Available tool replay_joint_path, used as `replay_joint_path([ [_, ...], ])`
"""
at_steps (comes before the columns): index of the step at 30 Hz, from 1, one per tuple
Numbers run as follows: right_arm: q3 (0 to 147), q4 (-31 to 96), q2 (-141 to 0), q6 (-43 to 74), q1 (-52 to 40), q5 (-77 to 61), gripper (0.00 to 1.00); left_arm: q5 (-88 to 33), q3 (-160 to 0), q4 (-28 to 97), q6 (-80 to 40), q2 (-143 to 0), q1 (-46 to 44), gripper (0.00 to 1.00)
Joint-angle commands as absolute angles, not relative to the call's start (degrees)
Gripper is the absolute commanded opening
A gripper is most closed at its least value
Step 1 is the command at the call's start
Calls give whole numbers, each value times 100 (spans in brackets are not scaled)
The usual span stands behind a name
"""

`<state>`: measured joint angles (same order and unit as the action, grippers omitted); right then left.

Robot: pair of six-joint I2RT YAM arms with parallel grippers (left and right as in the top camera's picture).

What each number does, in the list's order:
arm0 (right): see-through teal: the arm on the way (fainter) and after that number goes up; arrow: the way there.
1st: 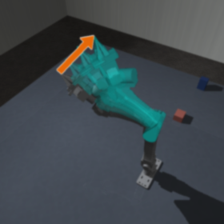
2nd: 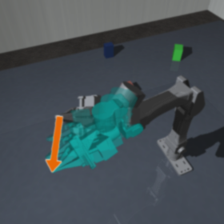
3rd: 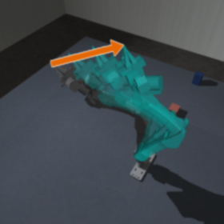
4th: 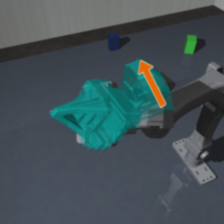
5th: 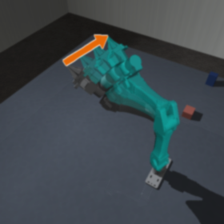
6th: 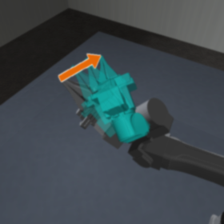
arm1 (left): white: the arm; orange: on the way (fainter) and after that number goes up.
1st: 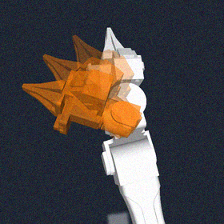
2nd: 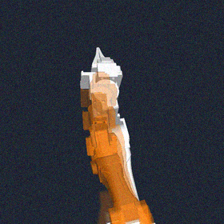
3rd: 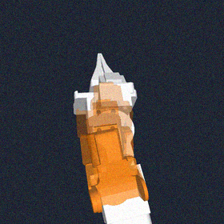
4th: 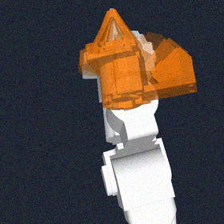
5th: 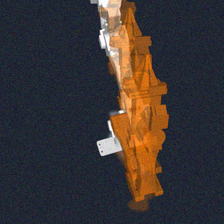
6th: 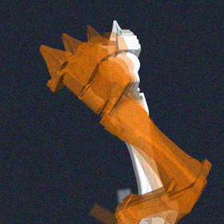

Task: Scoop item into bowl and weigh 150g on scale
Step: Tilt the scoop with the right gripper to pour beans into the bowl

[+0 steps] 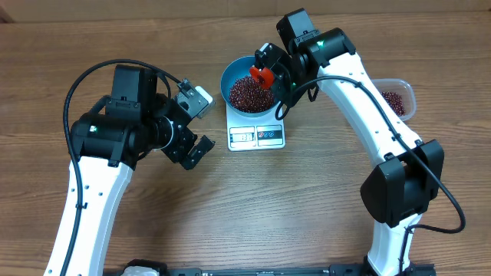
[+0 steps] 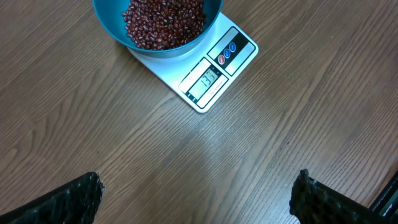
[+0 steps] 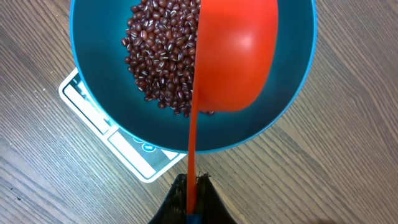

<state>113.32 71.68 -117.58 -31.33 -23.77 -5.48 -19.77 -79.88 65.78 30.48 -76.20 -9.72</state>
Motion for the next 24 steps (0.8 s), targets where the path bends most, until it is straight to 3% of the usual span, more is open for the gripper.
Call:
replay_joint_path([
  [1,11520,7166,-11550,-3111,-2390,-499,4,-2056,-8079,6578,3177,-7662,-976,99],
  [16,11520,7144,-11550,-3116,-2390,-480,4,-2058,-8079,6578,3177,-7662,-976,100],
  [24,11522,7078,-11539,-3111,-2405,333,4,-2058,-8079,6578,3177,-7662,-976,100],
])
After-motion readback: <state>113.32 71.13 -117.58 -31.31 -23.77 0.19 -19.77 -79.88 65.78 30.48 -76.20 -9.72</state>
